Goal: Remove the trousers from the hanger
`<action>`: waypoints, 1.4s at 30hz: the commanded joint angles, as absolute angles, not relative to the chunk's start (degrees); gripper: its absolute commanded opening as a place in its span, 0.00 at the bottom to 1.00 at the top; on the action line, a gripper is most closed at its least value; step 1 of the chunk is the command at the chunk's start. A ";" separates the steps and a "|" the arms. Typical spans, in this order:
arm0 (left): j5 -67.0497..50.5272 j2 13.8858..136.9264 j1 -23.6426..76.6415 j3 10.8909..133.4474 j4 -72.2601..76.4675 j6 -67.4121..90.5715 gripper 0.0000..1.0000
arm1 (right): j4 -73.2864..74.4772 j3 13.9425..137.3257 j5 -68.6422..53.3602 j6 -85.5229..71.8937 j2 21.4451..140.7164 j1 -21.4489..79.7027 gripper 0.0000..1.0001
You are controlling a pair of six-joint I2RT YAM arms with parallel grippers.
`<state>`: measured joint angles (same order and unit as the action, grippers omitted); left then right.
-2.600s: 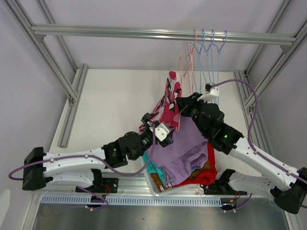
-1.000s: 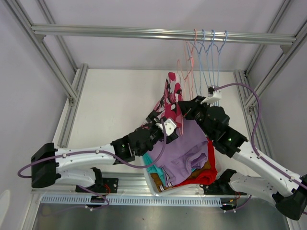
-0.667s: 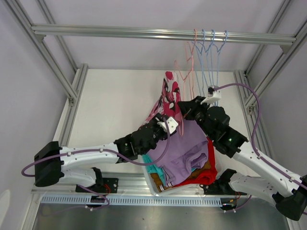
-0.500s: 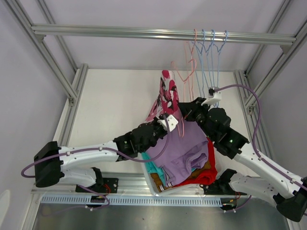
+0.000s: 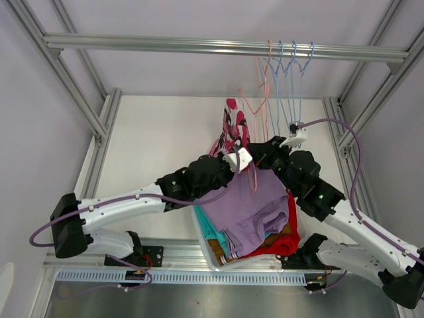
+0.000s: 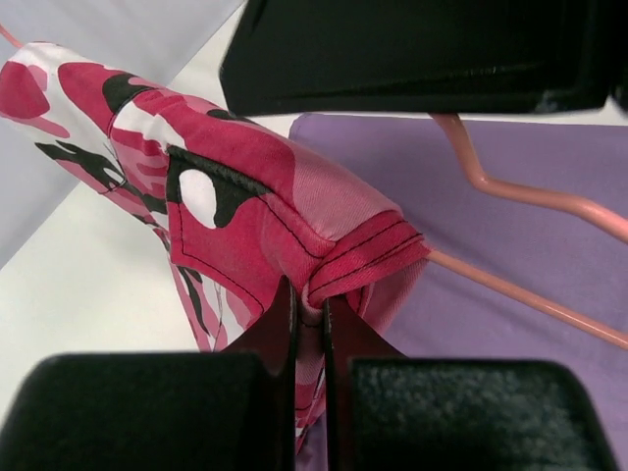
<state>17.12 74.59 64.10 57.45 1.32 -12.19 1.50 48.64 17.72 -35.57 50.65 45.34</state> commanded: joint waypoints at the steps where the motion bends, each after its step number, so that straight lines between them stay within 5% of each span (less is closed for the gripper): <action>1: 13.97 72.34 64.16 64.42 0.45 -9.58 0.01 | -2.55 49.92 19.60 -33.66 49.74 44.83 0.00; 18: 18.27 65.04 64.16 78.57 -17.49 -15.65 0.01 | -2.72 51.94 18.81 -34.54 55.54 44.82 0.00; 33: 24.87 53.35 64.16 66.01 -7.48 -12.31 0.01 | -8.09 52.38 18.28 -35.24 66.43 47.11 0.00; 42: 32.77 51.06 64.16 70.40 -2.29 -13.62 0.01 | -11.51 53.17 15.82 -36.12 71.36 47.99 0.00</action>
<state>26.44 56.64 63.90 63.40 -20.47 -12.21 -11.07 52.38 15.07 -38.83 69.76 47.97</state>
